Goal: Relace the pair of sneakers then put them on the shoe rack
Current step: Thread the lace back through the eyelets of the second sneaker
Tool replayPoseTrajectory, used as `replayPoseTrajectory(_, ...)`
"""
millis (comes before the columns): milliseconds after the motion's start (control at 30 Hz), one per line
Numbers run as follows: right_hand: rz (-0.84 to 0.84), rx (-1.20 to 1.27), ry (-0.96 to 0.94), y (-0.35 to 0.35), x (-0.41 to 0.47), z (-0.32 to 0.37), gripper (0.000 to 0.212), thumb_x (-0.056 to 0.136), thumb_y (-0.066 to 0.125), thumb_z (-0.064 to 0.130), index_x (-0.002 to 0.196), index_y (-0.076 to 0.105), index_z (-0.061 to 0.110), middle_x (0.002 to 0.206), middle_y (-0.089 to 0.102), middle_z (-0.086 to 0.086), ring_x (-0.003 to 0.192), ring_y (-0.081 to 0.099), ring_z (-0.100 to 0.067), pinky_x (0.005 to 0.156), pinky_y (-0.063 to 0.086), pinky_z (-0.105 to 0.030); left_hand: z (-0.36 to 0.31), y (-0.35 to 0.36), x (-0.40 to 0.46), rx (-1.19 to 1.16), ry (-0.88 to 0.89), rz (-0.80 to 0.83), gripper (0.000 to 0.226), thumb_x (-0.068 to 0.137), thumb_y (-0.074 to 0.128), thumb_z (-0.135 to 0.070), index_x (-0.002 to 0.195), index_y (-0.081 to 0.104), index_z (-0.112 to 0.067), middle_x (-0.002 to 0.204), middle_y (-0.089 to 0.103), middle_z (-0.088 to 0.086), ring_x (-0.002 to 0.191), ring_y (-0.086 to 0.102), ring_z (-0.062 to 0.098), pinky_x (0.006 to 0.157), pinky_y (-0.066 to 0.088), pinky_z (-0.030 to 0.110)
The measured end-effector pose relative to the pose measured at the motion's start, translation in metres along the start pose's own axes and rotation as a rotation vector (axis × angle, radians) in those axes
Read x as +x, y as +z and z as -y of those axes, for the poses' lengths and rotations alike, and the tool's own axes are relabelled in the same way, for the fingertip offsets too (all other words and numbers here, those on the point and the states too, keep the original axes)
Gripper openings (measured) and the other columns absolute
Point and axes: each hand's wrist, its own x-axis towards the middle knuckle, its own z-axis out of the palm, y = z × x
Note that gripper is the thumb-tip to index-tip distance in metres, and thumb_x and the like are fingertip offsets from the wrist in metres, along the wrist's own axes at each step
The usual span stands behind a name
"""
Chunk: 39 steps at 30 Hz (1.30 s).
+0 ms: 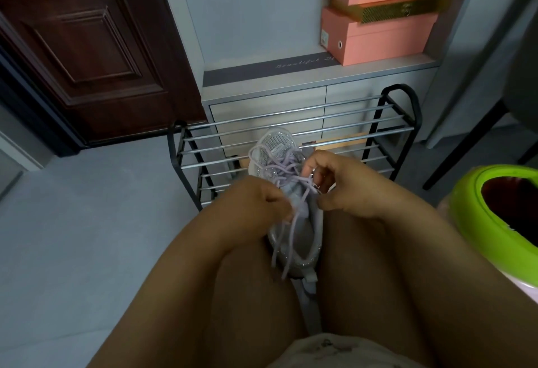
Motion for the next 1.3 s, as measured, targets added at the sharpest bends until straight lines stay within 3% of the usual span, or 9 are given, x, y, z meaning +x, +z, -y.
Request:
replayPoseTrajectory(133, 0.000, -0.076, -0.012, 0.004, -0.002, 0.005, 0.040, 0.066, 0.072, 0.000, 0.093, 0.056, 0.025, 0.084, 0.055, 0.003, 0.069, 0.051, -0.011, 0.060, 0.043, -0.028, 0.015, 0.002, 0.015, 0.159, -0.114, -0.319, 0.032, 0.088, 0.058, -0.045, 0.083, 0.062, -0.014, 0.078, 0.064, 0.005, 0.067, 0.057, 0.014, 0.063, 0.049, 0.034)
replayPoseTrajectory(233, -0.039, -0.153, -0.026, 0.012, -0.001, 0.007, 0.037, 0.065, 0.072, 0.006, 0.091, 0.053, 0.025, 0.079, 0.051, 0.009, 0.066, 0.047, -0.006, 0.055, 0.036, -0.023, 0.018, 0.010, 0.017, 0.131, -0.144, -0.258, 0.031, 0.084, 0.058, -0.055, 0.081, 0.054, -0.024, 0.081, 0.061, -0.005, 0.072, 0.057, 0.008, 0.060, 0.046, 0.027)
replayPoseTrajectory(400, 0.003, -0.158, 0.021, 0.006, -0.006, 0.013, 0.033, 0.068, 0.071, 0.009, 0.087, 0.047, 0.021, 0.082, 0.057, -0.003, 0.068, 0.050, -0.014, 0.058, 0.040, -0.031, 0.015, 0.017, 0.013, 0.255, 0.013, -0.223, 0.027, 0.082, 0.059, -0.037, 0.065, 0.042, -0.024, 0.073, 0.054, 0.000, 0.068, 0.053, 0.017, 0.055, 0.037, 0.026)
replayPoseTrajectory(700, 0.115, -0.246, 0.028, -0.001, -0.028, 0.028, 0.033, 0.066, 0.073, 0.011, 0.085, 0.048, 0.021, 0.088, 0.055, 0.002, 0.076, 0.054, -0.014, 0.067, 0.049, -0.037, 0.021, 0.013, -0.006, 0.286, 0.067, -0.165, 0.020, 0.082, 0.056, -0.026, 0.065, 0.046, -0.024, 0.067, 0.052, -0.002, 0.058, 0.050, 0.012, 0.053, 0.041, 0.027)
replayPoseTrajectory(867, 0.120, -0.403, 0.005, 0.009, -0.053, 0.035, 0.029, 0.071, 0.073, 0.025, 0.086, 0.049, 0.026, 0.077, 0.052, 0.010, 0.070, 0.048, 0.010, 0.060, 0.038, -0.004, 0.042, 0.029, -0.027, 0.454, 0.054, -0.229, 0.030, 0.068, 0.029, -0.059, 0.078, 0.046, -0.036, 0.068, 0.055, -0.008, 0.062, 0.056, 0.010, 0.062, 0.054, 0.035)
replayPoseTrajectory(967, 0.056, -0.470, 0.000, 0.011, -0.058, 0.027, 0.036, 0.059, 0.066, 0.049, 0.085, 0.047, 0.034, 0.073, 0.057, 0.013, 0.069, 0.054, 0.003, 0.059, 0.045, -0.013, 0.046, 0.037, -0.032, 0.465, 0.120, -0.309, 0.031, 0.068, 0.027, -0.059, 0.076, 0.044, -0.034, 0.064, 0.055, -0.008, 0.060, 0.055, 0.011, 0.061, 0.052, 0.034)
replayPoseTrajectory(1033, 0.046, -0.432, 0.012, 0.009, -0.056, 0.022, 0.045, 0.048, 0.055, 0.060, 0.085, 0.046, 0.038, 0.075, 0.059, 0.014, 0.071, 0.056, -0.005, 0.064, 0.052, -0.035, 0.044, 0.039, -0.031, 0.400, 0.144, -0.306, 0.032, 0.069, 0.031, -0.059, 0.075, 0.046, -0.032, 0.064, 0.056, -0.007, 0.060, 0.055, 0.011, 0.060, 0.052, 0.034)
replayPoseTrajectory(1200, 0.159, -0.160, 0.007, -0.006, -0.053, 0.013, 0.035, 0.063, 0.082, 0.023, 0.085, 0.055, 0.028, 0.082, 0.063, 0.006, 0.074, 0.060, -0.009, 0.068, 0.053, -0.034, 0.041, 0.037, -0.027, 0.310, 0.144, -0.270, 0.032, 0.065, 0.036, -0.061, 0.076, 0.046, -0.033, 0.062, 0.056, -0.007, 0.060, 0.055, 0.009, 0.060, 0.052, 0.035)
replayPoseTrajectory(1300, 0.143, -0.006, 0.024, -0.023, -0.052, 0.006, 0.022, 0.070, 0.081, 0.025, 0.084, 0.065, 0.029, 0.083, 0.069, 0.005, 0.074, 0.064, -0.009, 0.070, 0.054, -0.031, 0.035, 0.031, -0.026, 0.179, 0.123, -0.223, 0.032, 0.067, 0.039, -0.066, 0.075, 0.050, -0.037, 0.063, 0.058, -0.011, 0.059, 0.056, 0.004, 0.060, 0.051, 0.032)
